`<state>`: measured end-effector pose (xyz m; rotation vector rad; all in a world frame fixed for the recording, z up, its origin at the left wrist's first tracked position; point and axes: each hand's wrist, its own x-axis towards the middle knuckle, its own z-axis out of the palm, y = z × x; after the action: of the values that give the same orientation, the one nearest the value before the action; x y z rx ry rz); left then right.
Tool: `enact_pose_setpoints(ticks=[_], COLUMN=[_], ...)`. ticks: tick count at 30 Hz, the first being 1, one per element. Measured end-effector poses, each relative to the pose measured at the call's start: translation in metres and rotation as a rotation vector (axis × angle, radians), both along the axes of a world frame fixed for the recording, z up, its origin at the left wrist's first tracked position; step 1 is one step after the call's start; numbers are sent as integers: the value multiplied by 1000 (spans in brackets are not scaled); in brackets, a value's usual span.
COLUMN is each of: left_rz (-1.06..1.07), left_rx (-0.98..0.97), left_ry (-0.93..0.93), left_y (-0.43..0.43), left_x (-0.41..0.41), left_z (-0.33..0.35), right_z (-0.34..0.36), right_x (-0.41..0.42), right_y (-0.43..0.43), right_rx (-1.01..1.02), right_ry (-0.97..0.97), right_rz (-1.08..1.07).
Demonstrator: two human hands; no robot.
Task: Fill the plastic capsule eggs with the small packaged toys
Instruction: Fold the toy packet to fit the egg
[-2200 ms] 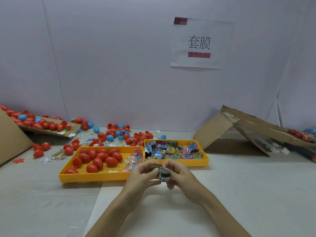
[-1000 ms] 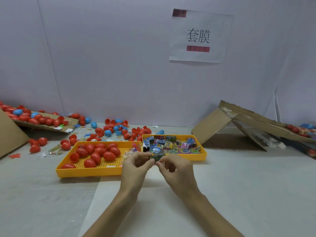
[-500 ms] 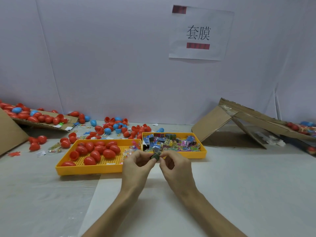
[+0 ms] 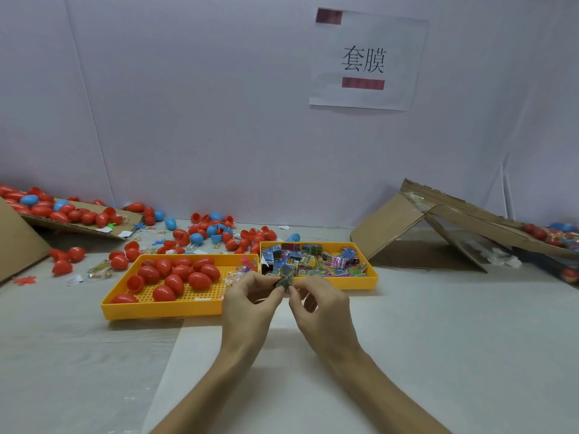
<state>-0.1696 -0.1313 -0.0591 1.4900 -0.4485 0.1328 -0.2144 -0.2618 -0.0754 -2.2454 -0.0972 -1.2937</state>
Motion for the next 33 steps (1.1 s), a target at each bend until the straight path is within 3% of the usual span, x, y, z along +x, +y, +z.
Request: enact_pose_setpoints(ticks=[13,29,33], left_rz=[-44,-52,-36], left_rx=[76,62,62], left_ry=[-155,-176,-165], left_y=[1,1,3], left_x=[-10,-11,-7], left_z=[5,10,8], right_z=[2,9,7], right_x=[-4,-3,-4], right_y=[-3,-8,-13], right_rx=[-20,37,17], right_ry=[-1,34,63], right_rz=[-45,-99,-18])
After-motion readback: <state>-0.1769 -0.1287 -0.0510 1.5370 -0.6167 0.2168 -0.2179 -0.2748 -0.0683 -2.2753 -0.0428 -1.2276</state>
